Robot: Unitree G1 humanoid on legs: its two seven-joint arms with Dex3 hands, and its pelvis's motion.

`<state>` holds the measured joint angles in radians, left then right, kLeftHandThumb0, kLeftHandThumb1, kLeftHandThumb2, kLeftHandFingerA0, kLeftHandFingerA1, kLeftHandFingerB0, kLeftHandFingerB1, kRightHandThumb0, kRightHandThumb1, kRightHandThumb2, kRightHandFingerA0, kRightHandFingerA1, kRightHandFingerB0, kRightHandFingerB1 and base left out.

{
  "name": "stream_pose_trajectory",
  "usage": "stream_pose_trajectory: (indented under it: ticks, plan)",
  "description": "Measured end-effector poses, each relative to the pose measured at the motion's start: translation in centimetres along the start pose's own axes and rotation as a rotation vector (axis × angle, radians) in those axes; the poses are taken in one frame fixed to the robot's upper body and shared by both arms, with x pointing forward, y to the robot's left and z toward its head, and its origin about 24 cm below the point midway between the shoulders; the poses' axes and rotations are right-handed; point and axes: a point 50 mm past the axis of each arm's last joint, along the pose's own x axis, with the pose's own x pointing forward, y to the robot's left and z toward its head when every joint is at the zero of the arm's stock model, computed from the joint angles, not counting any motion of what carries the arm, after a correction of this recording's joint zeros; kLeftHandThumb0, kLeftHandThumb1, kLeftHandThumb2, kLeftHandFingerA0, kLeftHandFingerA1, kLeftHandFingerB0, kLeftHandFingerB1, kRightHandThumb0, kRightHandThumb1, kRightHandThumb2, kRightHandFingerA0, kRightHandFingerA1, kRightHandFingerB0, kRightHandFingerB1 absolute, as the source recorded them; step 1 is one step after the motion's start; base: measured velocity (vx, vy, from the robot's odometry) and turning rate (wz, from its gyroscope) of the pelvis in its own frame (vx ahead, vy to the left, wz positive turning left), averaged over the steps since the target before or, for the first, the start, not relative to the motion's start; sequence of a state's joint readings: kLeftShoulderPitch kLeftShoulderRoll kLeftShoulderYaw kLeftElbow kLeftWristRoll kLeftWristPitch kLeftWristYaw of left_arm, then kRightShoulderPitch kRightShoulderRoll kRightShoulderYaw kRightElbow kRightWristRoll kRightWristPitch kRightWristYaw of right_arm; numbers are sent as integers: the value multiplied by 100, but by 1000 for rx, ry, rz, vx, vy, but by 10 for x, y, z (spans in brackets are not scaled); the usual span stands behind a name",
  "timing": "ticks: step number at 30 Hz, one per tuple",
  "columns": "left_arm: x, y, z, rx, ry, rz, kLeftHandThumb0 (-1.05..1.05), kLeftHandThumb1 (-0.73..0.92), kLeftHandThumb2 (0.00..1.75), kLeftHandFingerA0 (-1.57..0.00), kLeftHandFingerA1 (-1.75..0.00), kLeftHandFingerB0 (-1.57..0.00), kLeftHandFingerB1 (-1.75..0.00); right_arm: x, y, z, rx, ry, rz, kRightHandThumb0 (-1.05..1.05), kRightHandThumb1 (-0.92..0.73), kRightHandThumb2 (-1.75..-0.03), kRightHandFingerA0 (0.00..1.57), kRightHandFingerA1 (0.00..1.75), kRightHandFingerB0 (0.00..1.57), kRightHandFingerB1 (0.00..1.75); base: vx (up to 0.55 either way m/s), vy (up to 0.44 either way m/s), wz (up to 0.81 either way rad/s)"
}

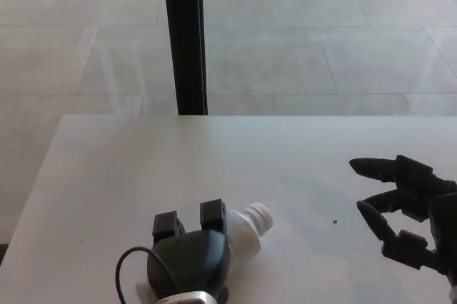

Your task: The robot uses its left hand to to lift the bottle kept on the middle of the desk and tilts it towards its right hand. It then uses its right hand to rotate its cap to open it and places the bottle and cap back on the desk

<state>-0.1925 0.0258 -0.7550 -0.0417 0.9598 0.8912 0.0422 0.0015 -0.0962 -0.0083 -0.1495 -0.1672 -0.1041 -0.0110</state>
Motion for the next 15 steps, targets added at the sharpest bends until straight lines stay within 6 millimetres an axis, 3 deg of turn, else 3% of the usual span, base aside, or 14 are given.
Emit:
stream_pose_trajectory:
  ticks: [1, 3, 4, 5, 7, 8, 11, 12, 13, 14, 15]
  plan:
    - [0, 0, -1, -11, -3, 14, 8, 80, 86, -85, -173, -73, -135, 0, 0, 0, 0, -1, 0, -43, -67, -60, 80, 102, 70, 41, 0, 0, 0]
    - [0, 2, -1, -35, -14, 42, 7, 79, 86, -84, -175, -71, -140, 0, 0, -1, 1, -1, 0, -44, -66, -61, 80, 104, 69, 40, 0, 0, 0]
    - [0, 3, -1, -48, -19, 53, 17, 64, 107, -114, -134, -88, -106, 0, 0, -1, 1, -1, 0, -44, -64, -61, 83, 106, 66, 40, 0, 0, 0]
    - [0, 4, -1, -59, -24, 63, 10, 72, 89, -85, -175, -73, -129, 0, 0, -1, 1, -1, 0, -44, -66, -60, 85, 106, 66, 40, 0, 0, 0]
    - [1, 8, -2, -87, -34, 82, 10, 74, 93, -84, -175, -68, -138, -1, 1, 0, 0, -1, 3, -44, -65, -59, 87, 106, 65, 40, 0, 0, 0]
    - [2, 10, -2, -105, -38, 90, 9, 70, 93, -84, -175, -67, -156, 0, 1, 0, 0, -3, 5, -44, -64, -59, 89, 105, 63, 40, 0, 0, 0]
    - [4, 14, -2, -144, -53, 107, 13, 70, 102, -85, -175, -69, -150, 0, 2, 1, 0, -4, 13, -44, -63, -59, 90, 104, 62, 40, 0, 0, 0]
    - [5, 16, -2, -164, -62, 115, 14, 70, 100, -85, -175, -67, -166, 0, 3, 1, 1, -4, 18, -44, -63, -59, 90, 104, 62, 40, 0, 0, 0]
    - [5, 18, -2, -178, -68, 121, 16, 67, 102, -86, -175, -68, -166, 0, 4, 1, 1, -4, 22, -45, -63, -59, 90, 103, 63, 40, 0, 0, 0]
    - [6, 20, -1, -193, -75, 127, 15, 64, 105, -114, -173, -88, -147, 0, 5, 1, 1, -4, 26, -46, -63, -59, 90, 103, 62, 40, 0, 0, 0]
    - [6, 23, 0, -216, -89, 140, 15, 69, 105, -88, -175, -72, -147, 0, 6, 2, 2, -4, 33, -47, -64, -60, 89, 104, 61, 40, 0, 0, 0]
